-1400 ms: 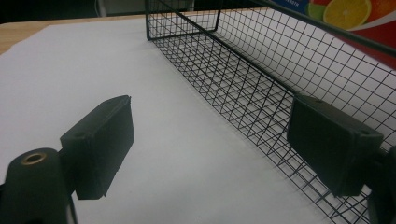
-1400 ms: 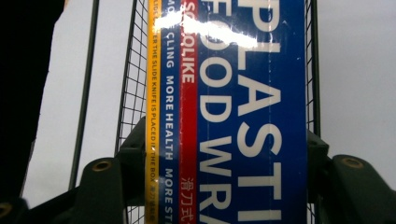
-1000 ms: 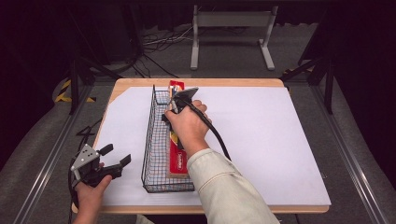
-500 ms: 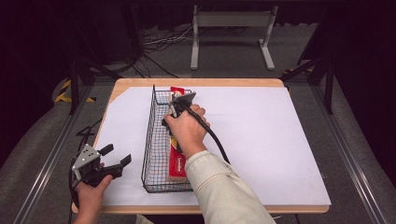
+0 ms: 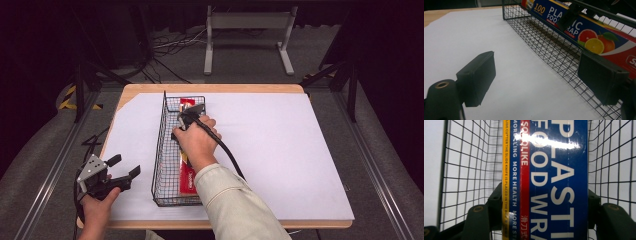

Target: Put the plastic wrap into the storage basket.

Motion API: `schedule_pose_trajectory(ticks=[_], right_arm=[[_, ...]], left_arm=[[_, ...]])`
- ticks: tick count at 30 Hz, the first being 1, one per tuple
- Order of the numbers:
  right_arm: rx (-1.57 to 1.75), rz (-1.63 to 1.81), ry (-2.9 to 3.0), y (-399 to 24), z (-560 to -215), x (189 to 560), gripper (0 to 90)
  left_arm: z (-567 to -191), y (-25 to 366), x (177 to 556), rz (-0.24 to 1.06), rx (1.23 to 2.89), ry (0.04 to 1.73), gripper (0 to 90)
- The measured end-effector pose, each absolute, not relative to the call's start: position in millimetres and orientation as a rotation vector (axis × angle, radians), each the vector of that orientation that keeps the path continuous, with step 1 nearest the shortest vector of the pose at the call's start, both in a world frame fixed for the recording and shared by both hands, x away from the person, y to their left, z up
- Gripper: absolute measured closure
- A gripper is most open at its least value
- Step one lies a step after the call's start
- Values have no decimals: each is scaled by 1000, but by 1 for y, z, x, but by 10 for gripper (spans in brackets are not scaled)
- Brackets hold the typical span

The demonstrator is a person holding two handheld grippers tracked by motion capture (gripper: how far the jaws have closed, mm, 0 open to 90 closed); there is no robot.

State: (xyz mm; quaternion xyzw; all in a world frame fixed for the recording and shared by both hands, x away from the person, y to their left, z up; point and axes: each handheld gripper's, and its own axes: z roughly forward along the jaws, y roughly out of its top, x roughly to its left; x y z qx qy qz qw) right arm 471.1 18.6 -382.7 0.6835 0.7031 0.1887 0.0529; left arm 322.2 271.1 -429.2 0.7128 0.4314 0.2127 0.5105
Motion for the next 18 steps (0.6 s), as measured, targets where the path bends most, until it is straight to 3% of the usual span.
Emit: schedule_pose_trajectory(ticks=[18], right_arm=[[2077,510,2144,25,-390,469,395]], left_arm=[[-429,269,322,516,1738,1022,154]])
